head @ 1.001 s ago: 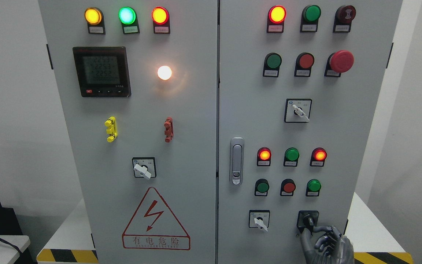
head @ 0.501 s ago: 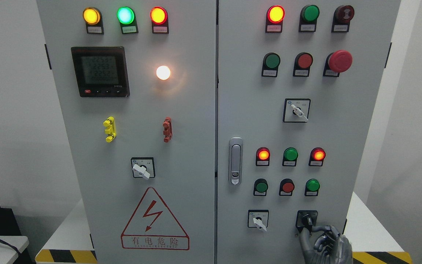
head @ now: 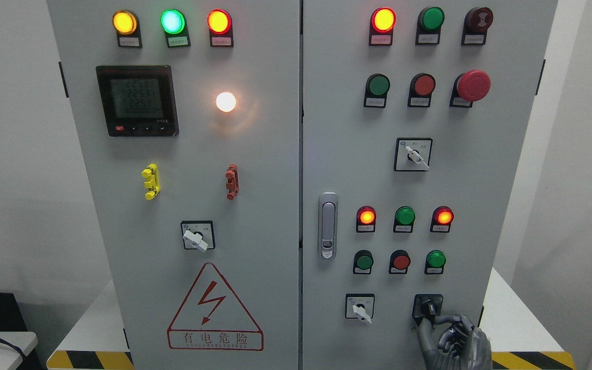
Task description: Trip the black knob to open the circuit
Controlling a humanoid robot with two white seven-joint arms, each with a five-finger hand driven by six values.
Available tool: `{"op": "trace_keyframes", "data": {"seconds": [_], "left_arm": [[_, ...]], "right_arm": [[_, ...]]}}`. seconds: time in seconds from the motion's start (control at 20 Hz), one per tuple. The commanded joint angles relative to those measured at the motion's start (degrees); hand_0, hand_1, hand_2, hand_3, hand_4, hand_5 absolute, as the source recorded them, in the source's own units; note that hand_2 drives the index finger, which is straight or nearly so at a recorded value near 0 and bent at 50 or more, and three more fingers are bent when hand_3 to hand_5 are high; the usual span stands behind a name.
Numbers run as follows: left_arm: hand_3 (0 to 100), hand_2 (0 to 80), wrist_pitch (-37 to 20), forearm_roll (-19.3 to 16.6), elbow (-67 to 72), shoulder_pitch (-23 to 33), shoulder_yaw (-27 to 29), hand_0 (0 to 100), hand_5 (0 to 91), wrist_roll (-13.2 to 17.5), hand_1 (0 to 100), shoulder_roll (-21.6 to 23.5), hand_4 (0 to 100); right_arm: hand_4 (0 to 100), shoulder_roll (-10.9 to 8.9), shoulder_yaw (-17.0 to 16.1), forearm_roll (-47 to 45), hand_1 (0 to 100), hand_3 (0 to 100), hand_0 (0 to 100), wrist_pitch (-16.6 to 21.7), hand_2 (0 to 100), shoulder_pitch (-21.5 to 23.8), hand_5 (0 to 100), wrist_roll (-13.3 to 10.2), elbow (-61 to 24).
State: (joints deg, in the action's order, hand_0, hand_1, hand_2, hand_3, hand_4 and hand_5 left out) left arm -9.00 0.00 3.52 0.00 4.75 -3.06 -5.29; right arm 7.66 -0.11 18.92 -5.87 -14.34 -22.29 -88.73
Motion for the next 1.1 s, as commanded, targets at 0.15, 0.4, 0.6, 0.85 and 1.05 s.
{"op": "trace_keyframes", "data": {"seconds": [0.15, 0.4, 0.6, 0.85, 1.05], "left_arm": [[0, 0.0, 0.03, -1.93, 0.0, -0.44, 0.0, 12, 0.0, -0.02, 39, 0.02, 0], [0, 0.0, 0.03, -1.93, 0.0, -0.44, 0.0, 12, 0.0, -0.02, 39, -0.07, 0], [0, 0.0, 0.03, -1.85, 0.0, -0.44, 0.0, 12, 0.0, -0.02, 39, 0.02, 0], [0, 0.0, 0.03, -1.85, 0.0, -0.44, 0.0, 12, 0.0, -0.02, 39, 0.02, 0], [0, 0.0, 0.03, -1.93, 0.0, -0.44, 0.0, 12, 0.0, -0.02, 39, 0.02, 0]], "right_arm": [[98, -0.01, -1.47, -2.31, 80, 97, 53, -0.02, 62, -0.07, 99, 0.23, 0.22], [99, -0.01, -1.29, -2.66, 80, 97, 53, -0.02, 63, -0.07, 99, 0.31, 0.22], [99, -0.01, -1.12, -5.03, 80, 97, 53, -0.02, 63, -0.07, 99, 1.62, 0.05], [99, -0.01, -1.12, -5.3, 80, 97, 53, -0.11, 63, -0.16, 99, 1.9, -0.04], [99, -0.01, -1.12, -5.39, 80, 97, 53, -0.11, 63, -0.51, 99, 1.9, 0.05]]}}
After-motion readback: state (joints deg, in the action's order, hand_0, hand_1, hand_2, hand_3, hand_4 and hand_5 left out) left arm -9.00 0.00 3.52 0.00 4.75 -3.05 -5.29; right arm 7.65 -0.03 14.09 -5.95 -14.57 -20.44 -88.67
